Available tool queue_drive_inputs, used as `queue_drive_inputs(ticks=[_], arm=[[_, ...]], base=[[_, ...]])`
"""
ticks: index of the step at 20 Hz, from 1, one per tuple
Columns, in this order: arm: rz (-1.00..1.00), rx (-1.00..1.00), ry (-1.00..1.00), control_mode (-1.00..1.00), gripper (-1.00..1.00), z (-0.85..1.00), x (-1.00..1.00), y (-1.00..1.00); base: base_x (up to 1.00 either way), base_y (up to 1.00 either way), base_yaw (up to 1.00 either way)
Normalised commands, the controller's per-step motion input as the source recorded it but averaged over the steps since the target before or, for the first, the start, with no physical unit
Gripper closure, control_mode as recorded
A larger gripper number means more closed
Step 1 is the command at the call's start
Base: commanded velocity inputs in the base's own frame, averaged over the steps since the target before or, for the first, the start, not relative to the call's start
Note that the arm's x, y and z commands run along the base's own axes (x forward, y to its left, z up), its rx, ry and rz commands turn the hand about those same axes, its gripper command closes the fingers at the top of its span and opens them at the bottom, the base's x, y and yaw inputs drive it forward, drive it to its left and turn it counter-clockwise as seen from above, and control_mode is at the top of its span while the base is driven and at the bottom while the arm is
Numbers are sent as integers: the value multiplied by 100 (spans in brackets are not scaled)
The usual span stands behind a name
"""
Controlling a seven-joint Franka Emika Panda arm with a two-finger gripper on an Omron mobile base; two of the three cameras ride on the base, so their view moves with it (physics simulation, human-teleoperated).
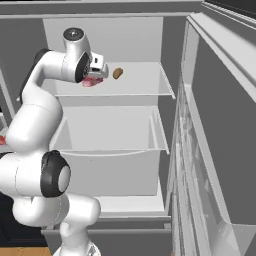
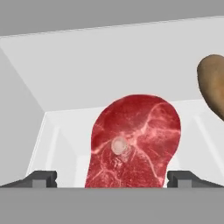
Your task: Place one sweet potato and one steak in each tupperware on the nearby counter, to pack two identical lunches.
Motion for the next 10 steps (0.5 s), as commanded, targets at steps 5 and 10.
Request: queue_drive_inputs(ticks=[5,10], arm=[[-7,0,3,-100,-100,-54,2,0],[-4,0,1,-100,-100,-18,24,0]], base=[[0,0,0],[0,0,0]])
